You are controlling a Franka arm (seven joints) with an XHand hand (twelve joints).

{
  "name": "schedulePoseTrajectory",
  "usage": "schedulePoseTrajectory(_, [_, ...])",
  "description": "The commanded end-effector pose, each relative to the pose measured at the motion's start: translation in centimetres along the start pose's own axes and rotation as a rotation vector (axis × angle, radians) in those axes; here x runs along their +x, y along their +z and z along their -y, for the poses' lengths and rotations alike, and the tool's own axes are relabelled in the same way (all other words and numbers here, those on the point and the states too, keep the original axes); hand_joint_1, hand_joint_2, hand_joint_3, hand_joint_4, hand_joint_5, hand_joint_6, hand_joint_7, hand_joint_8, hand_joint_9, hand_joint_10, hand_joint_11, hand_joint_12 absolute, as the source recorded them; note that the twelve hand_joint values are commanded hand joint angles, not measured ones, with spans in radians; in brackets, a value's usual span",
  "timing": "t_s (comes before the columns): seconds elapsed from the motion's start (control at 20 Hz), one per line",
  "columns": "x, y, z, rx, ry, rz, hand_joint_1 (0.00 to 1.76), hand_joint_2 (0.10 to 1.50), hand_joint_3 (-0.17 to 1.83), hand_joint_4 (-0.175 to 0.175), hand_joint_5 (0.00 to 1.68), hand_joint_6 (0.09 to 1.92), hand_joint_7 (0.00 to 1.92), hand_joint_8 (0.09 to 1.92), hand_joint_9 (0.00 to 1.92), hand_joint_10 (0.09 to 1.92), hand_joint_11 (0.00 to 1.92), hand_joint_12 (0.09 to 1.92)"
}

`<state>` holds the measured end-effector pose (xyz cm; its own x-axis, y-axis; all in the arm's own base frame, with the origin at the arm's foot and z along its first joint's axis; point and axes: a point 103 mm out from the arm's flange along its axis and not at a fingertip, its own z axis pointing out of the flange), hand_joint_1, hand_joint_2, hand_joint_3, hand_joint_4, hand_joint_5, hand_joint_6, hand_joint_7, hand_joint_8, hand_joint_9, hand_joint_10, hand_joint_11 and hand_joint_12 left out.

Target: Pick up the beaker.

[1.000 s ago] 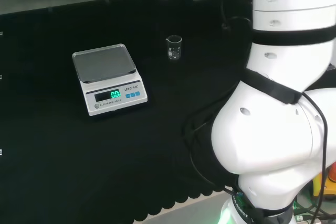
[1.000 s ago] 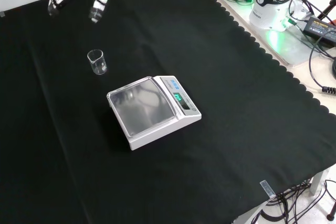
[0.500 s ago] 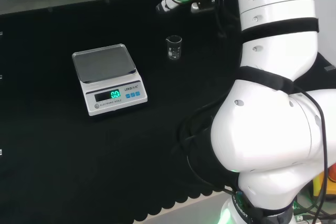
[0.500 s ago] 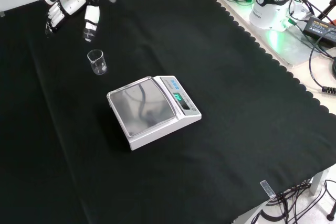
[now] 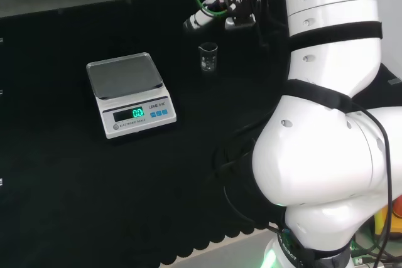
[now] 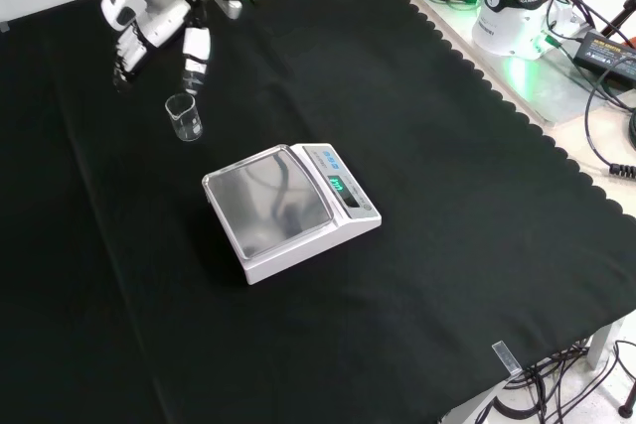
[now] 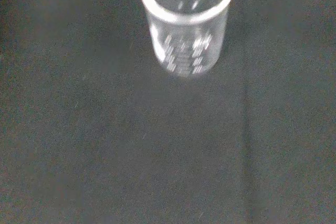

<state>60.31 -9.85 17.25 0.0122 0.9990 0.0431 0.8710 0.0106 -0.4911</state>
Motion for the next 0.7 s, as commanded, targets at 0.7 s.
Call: schedulePoseTrajectory(0.7, [0.1, 4.8, -1.8, 0.084, 0.009, -0.030, 0.21, 0.93, 0.08, -0.164, 0.10, 0.09, 0.00, 0.30, 0.00, 0.52, 0.05, 1.47])
